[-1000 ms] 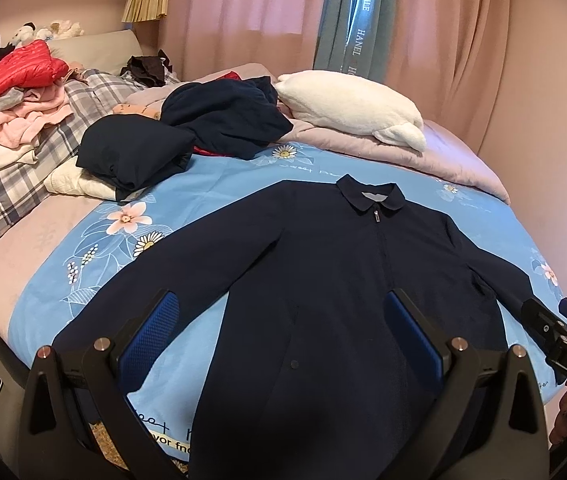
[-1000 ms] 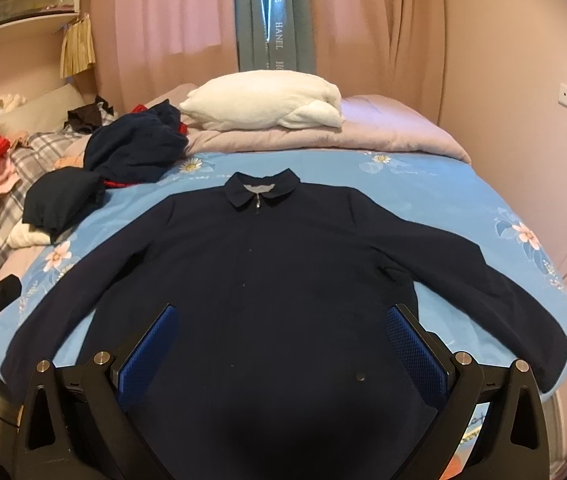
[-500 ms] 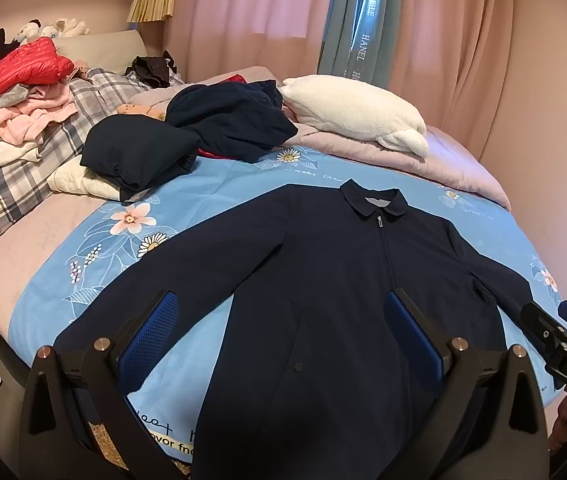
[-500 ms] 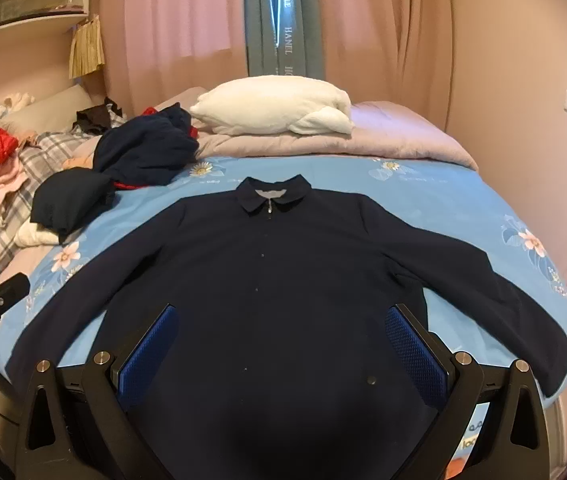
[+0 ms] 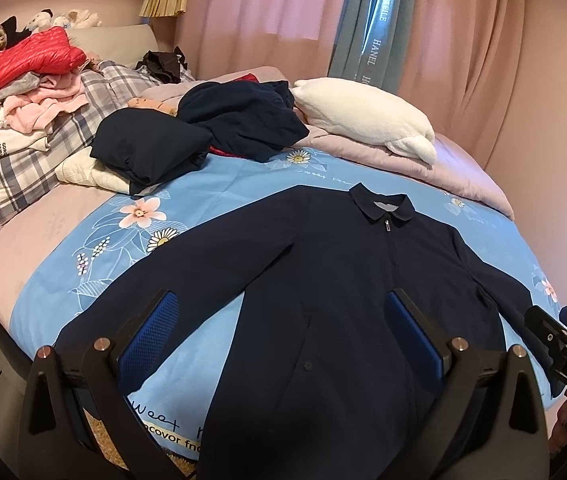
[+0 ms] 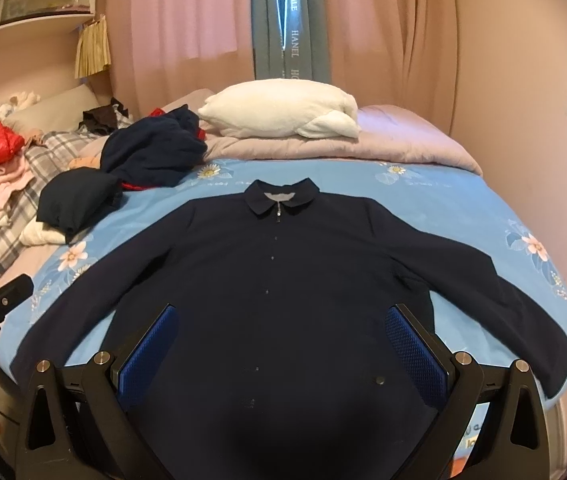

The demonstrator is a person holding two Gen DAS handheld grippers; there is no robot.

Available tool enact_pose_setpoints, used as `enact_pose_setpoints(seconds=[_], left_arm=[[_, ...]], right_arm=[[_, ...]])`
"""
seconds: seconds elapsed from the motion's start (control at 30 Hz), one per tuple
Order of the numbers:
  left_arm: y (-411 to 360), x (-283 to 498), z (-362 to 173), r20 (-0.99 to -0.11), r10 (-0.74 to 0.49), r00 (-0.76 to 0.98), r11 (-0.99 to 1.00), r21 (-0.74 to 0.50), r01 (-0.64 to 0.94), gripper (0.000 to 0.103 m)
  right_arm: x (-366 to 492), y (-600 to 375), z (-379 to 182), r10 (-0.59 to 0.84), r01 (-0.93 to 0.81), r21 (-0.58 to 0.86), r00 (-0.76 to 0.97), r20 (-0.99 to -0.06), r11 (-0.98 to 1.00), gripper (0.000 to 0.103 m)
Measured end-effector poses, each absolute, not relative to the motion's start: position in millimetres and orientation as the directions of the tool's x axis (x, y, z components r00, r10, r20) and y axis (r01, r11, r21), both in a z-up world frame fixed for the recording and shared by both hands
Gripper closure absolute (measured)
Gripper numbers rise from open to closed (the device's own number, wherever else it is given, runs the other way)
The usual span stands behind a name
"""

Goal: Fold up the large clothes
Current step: 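Roll the left tool and close it on the jacket sleeve cuff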

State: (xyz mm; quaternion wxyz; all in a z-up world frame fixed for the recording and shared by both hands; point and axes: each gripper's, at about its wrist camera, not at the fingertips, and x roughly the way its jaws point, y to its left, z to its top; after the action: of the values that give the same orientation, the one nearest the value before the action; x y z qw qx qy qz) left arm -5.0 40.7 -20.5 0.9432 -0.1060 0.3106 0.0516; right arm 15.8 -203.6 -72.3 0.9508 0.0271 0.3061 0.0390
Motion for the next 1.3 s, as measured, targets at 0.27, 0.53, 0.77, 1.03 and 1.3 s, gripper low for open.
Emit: enact_pose_setpoints(seconds=[0.27,0.53,0.77,1.03,1.3], left_arm=[[55.4,-5.0,-25.0,-0.608,0.048,0.793,0.956,-0.202,-0.213,0.0],[72.8,-3.9,-31.8,-0.625,0.077,0.777,0.933,-0.23,-0.277,0.0],[85.3,-2.7,-38.4,-0.642,0.095,0.76,0.911,-0.251,-0.326,0.001],[109.6,-5.8,-50.0,-0.659,0.13,0.741,0.858,-0.299,-0.417,0.001],[170.6,-15.1,-81.9,-0.729,0.2,0.654,0.72,-0.343,-0.603,0.001]], right_arm=[[18.1,-202.4,-71.2,0.1,-0.057,0.092,0.814,-0.573,0.994,0.0],[20.7,-202.2,-69.4,0.099,-0.048,0.105,0.821,-0.562,0.993,0.0],[23.2,-200.8,-68.4,0.106,-0.051,0.113,0.825,-0.555,0.992,0.0],[26.4,-200.6,-68.1,0.114,-0.06,0.114,0.823,-0.556,0.992,0.0],[30.4,-198.6,-69.2,0.116,-0.059,0.119,0.817,-0.565,0.991,0.0]])
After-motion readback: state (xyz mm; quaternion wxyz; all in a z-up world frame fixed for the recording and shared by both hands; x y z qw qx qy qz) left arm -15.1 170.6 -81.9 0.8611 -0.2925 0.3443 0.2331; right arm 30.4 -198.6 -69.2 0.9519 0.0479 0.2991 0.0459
